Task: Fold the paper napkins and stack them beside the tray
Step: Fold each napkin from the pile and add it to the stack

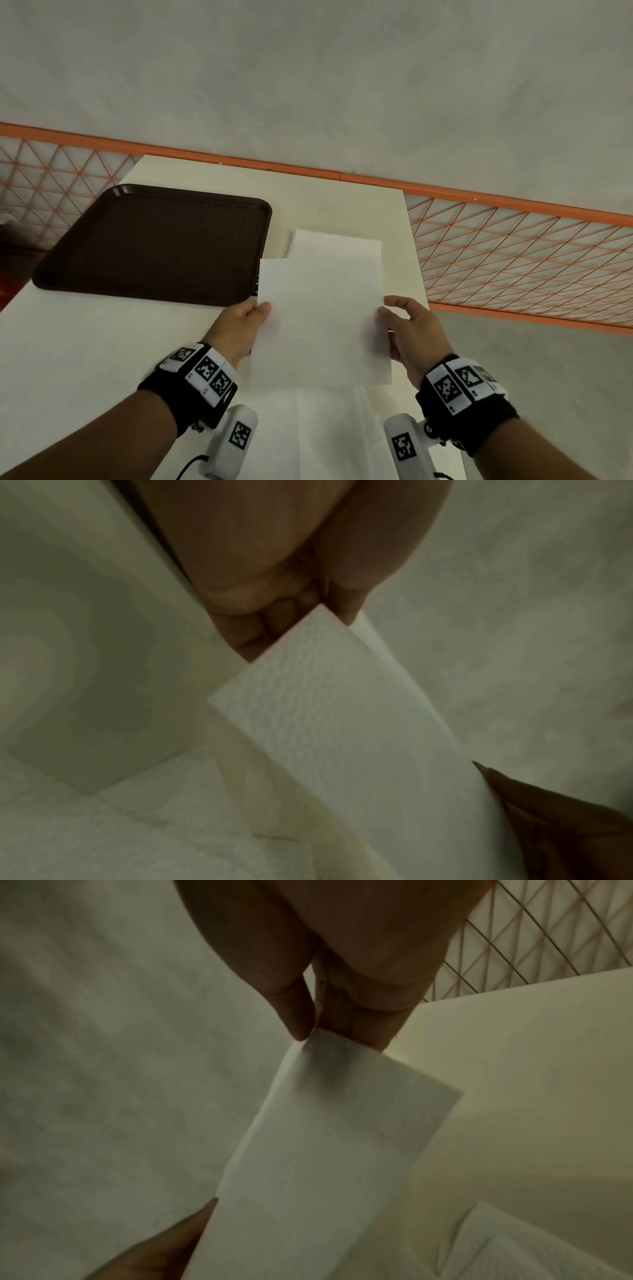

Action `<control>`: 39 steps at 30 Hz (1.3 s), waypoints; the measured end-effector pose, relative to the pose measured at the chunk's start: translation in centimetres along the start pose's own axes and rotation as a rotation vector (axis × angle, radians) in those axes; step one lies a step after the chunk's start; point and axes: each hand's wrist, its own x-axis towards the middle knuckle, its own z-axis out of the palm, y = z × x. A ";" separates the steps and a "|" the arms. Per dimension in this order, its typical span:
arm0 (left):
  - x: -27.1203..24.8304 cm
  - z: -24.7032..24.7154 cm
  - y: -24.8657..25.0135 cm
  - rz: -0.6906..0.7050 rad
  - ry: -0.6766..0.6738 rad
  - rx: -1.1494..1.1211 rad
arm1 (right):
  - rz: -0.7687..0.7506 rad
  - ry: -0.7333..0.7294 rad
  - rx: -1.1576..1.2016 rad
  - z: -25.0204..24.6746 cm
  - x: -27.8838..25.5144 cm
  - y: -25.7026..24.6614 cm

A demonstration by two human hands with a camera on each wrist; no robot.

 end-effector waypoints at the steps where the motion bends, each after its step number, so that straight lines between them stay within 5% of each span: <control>1: 0.1 -0.1 0.2 0.017 0.036 0.041 | -0.010 -0.002 -0.030 0.0 0.1 0.1; 8: -0.6 0.3 2.2 0.156 0.164 0.103 | -0.125 -0.043 -0.121 0.3 -0.1 -0.2; 12: -1.4 0.0 3.1 0.221 -0.004 -0.039 | -0.114 -0.093 -0.037 0.4 -0.1 -0.6; 17: -1.2 -0.6 3.2 0.266 -0.090 0.141 | -0.162 -0.112 -0.015 -0.1 0.0 -1.0; 24: -1.2 -0.4 3.7 0.454 0.081 0.399 | -0.282 -0.041 -0.320 -0.6 0.5 -1.0; 29: -0.7 -0.7 3.4 0.546 0.036 0.533 | -0.445 -0.024 -0.677 -1.4 0.6 -0.8; 34: -0.5 -0.2 2.7 0.499 0.007 0.468 | -0.345 -0.159 -0.485 -1.9 1.2 0.0; 39: 1.3 1.3 1.2 0.443 0.044 0.513 | -0.275 -0.050 -0.520 -1.3 3.1 1.8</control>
